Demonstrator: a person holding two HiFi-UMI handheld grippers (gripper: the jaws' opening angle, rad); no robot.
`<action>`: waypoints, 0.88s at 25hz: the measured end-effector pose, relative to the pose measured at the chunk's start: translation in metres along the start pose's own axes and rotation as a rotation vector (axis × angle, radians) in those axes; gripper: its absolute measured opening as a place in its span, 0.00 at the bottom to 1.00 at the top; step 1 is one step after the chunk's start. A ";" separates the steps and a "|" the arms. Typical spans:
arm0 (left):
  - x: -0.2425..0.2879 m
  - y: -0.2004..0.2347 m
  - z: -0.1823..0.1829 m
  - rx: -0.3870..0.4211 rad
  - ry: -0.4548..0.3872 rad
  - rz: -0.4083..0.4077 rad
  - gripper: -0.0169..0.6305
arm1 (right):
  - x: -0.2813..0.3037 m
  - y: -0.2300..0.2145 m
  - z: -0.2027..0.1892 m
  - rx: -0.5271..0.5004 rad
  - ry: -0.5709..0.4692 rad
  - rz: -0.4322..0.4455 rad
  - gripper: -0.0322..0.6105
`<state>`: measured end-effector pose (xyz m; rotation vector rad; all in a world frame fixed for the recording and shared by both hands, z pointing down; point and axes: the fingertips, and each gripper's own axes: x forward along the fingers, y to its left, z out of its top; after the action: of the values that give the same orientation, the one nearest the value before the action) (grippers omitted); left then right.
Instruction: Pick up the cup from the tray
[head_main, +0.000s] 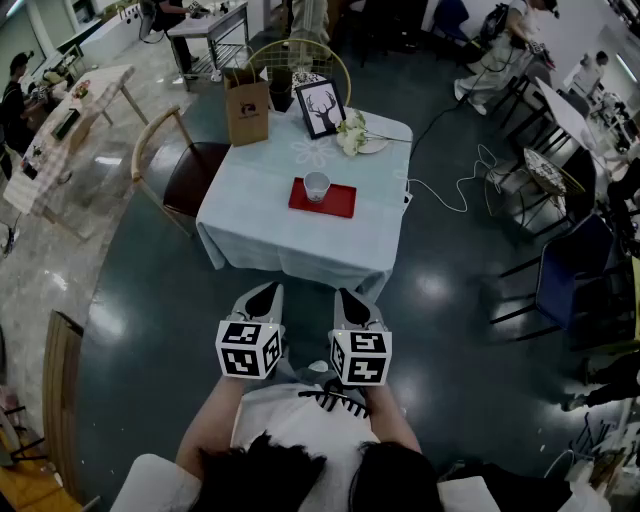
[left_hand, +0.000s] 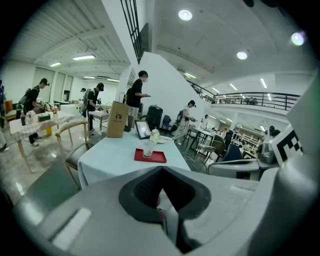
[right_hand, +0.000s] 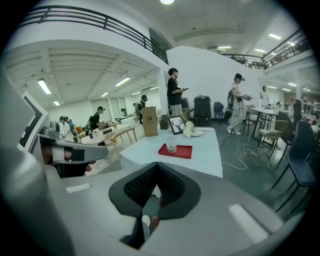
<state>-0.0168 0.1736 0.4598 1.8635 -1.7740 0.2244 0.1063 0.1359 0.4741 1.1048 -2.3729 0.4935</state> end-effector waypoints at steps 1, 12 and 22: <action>0.000 0.001 -0.001 -0.001 0.001 0.000 0.03 | 0.001 0.001 0.000 -0.001 -0.001 0.001 0.09; 0.006 0.007 0.003 -0.016 -0.003 -0.002 0.03 | 0.008 0.000 0.005 -0.021 0.001 -0.006 0.09; 0.021 0.011 0.007 -0.024 0.017 -0.013 0.03 | 0.019 -0.008 0.010 0.018 -0.009 -0.012 0.09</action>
<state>-0.0268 0.1522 0.4667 1.8502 -1.7453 0.2126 0.0994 0.1143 0.4768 1.1313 -2.3721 0.5078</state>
